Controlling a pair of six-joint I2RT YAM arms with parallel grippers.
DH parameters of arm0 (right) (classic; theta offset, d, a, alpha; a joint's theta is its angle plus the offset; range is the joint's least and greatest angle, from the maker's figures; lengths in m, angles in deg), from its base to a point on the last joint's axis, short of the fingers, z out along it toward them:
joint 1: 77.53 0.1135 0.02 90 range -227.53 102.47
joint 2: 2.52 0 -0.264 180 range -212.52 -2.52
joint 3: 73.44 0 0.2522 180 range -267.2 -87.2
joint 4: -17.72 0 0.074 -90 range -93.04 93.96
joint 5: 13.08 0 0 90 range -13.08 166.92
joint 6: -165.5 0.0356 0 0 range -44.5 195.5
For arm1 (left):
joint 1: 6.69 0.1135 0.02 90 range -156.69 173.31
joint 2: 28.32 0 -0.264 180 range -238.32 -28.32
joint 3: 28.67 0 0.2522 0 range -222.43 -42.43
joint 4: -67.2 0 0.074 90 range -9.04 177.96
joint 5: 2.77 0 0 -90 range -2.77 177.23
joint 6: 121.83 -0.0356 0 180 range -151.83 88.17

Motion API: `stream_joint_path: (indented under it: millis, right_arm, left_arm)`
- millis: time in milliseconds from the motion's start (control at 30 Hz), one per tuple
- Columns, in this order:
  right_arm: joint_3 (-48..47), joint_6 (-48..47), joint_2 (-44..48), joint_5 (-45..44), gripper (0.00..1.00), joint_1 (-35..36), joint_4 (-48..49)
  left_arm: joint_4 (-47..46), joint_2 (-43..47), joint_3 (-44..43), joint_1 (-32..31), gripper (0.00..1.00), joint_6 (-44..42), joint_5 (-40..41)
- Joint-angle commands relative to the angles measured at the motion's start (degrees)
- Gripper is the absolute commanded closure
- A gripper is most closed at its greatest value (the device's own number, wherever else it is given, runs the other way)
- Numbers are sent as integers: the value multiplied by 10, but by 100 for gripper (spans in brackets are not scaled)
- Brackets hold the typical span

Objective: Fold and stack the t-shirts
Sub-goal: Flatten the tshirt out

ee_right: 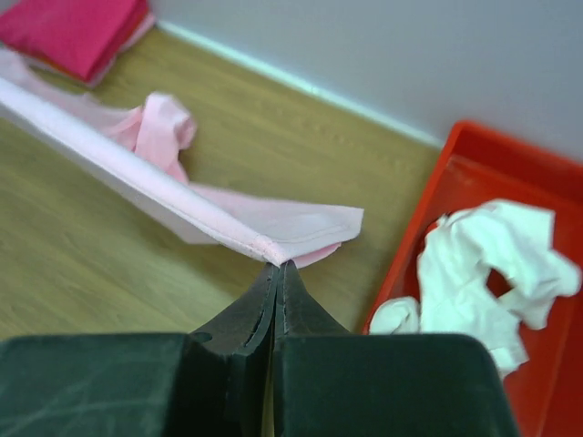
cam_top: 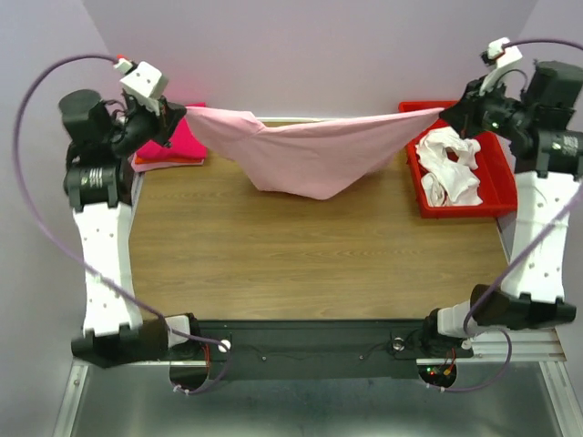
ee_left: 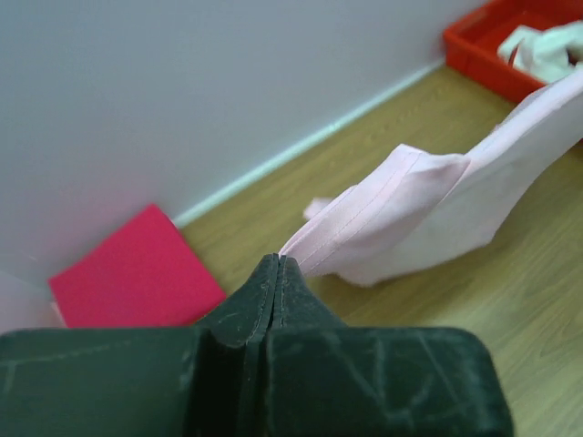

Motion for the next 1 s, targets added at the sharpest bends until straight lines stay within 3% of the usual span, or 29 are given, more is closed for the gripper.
stream_joint_path:
  millis: [0,300,500,733,967]
  right_arm:
    - [-65,20,73,-21,99,0,-1]
    - [-101,19,252,-102,99,0,17]
    - [-87,9,314,-145,99,0,25]
    - [70,-5,309,-120,99,0,63]
    - [255,2,272,-53,99,0,162]
  left_arm:
    - [-63,126,-30,2,100,61,33]
    - [-79,335,-52,2,100,110,146]
    - [-39,380,-87,2,100,108,189]
    - [-40,368,4,2,100,90,176]
    - [-131,330,202,3,100,91,130]
